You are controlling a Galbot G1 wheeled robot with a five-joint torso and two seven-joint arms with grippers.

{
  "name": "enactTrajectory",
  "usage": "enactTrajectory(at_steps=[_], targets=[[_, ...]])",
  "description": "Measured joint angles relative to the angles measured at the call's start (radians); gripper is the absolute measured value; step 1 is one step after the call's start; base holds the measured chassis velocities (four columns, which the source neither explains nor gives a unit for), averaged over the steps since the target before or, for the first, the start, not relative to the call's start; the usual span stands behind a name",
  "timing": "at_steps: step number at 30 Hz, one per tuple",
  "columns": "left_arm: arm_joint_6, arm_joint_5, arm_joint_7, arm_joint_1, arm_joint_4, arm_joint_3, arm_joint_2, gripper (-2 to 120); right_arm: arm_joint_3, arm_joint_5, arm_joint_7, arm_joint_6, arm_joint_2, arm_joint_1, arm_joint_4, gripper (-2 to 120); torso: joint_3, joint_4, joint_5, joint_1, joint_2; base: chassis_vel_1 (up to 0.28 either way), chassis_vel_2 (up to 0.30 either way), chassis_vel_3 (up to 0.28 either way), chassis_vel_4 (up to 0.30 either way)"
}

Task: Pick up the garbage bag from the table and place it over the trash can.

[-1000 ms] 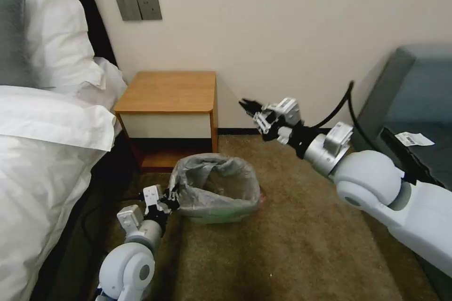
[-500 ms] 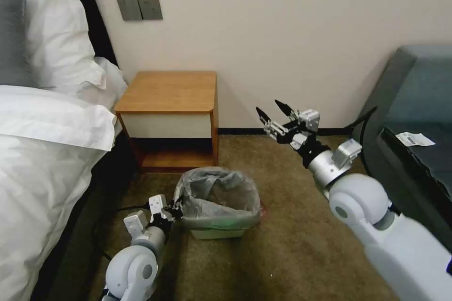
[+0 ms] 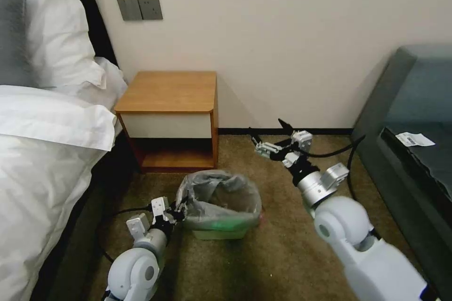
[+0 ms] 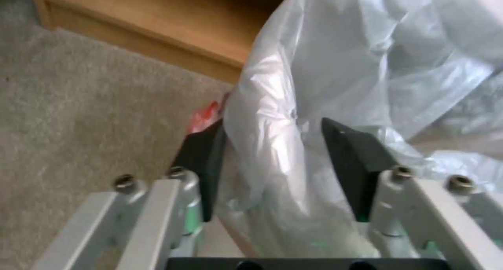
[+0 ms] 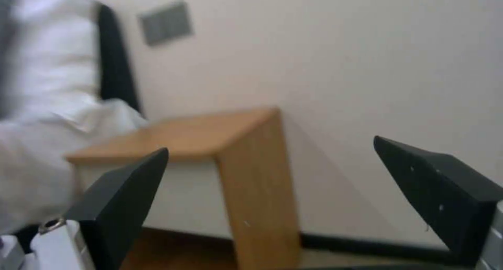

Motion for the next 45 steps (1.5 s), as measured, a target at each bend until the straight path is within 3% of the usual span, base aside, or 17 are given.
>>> enactTrajectory(at_steps=[4,8,12,13,16,25,29,32,45], targets=[[-0.076,0.039,0.033,0.013,0.002,-0.001,0.003,70,-0.01,-0.098,0.017,0.042,0.068,-0.049,-0.072,100,0.0,0.0001,-0.0001,0.0,0.0,0.0,0.0,0.0,0.0],[-0.127,0.069,0.057,0.02,0.008,-0.002,0.003,78,-0.011,-0.125,0.018,0.058,0.094,-0.059,-0.097,100,0.0,0.0001,0.0,0.0,0.0,0.0,0.0,0.0,0.0],[-0.375,0.216,0.12,0.028,0.059,-0.011,-0.002,97,-0.014,-0.181,0.013,0.111,0.161,-0.084,-0.168,100,0.0,0.0001,-0.0002,0.0,0.0,0.0,0.0,0.0,0.0],[-0.375,0.216,0.12,0.028,0.059,-0.011,-0.002,97,-0.014,-0.181,0.013,0.111,0.161,-0.084,-0.168,100,0.0,0.0001,-0.0002,0.0,0.0,0.0,0.0,0.0,0.0],[-0.47,0.255,0.155,0.03,0.068,-0.02,0.002,100,-0.007,-0.245,-0.01,0.153,0.194,-0.093,-0.212,100,0.0,0.0002,-0.0001,0.0,0.0,0.0,0.0,0.0,0.0],[-0.542,0.265,0.194,0.023,0.057,-0.026,0.007,100,-0.005,-0.274,-0.02,0.18,0.231,-0.113,-0.244,100,0.0,0.0002,0.0,0.0,0.0,0.0,0.0,0.0,0.0],[-0.628,0.315,0.22,-0.008,0.115,-0.028,0.004,99,0.002,-0.328,-0.036,0.213,0.261,-0.133,-0.256,100,0.0,0.0,-0.0001,0.0,0.0,0.0,0.0,0.0,0.0],[-0.648,0.332,0.216,-0.006,0.122,-0.031,0.004,98,0.012,-0.355,-0.046,0.223,0.27,-0.141,-0.255,100,0.0,0.0001,0.0,0.0,0.0,0.0,0.0,0.0,0.0],[-0.649,0.336,0.208,-0.004,0.123,-0.032,0.005,97,0.014,-0.359,-0.047,0.224,0.269,-0.141,-0.251,100,0.0,0.0001,0.0,0.0,0.0,0.0,0.0,0.0,0.0]])
